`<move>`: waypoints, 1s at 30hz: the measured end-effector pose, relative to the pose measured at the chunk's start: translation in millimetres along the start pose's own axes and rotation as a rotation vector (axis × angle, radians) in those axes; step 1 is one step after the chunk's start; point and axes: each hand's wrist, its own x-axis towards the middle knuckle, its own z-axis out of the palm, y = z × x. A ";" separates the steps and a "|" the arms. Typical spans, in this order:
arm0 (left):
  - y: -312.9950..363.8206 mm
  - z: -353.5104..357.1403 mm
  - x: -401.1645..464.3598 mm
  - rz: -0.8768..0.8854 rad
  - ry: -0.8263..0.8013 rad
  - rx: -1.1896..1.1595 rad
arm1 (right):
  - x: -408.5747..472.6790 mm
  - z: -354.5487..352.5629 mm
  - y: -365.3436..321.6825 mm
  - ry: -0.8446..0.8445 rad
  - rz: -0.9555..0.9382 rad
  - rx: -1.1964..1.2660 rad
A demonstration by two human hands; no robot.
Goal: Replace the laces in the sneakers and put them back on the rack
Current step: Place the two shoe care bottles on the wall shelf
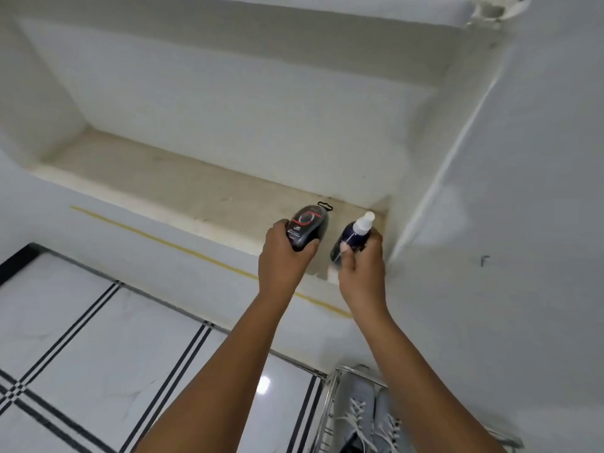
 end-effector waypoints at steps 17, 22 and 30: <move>-23.4 28.4 7.4 0.108 -0.223 0.085 | 24.0 17.3 24.2 0.151 -0.069 -0.134; -28.2 25.2 10.4 0.150 -0.206 0.051 | 30.7 21.1 32.0 0.122 -0.013 -0.146; -24.9 31.2 14.7 0.140 -0.162 0.068 | 29.7 26.8 36.3 0.174 0.010 -0.231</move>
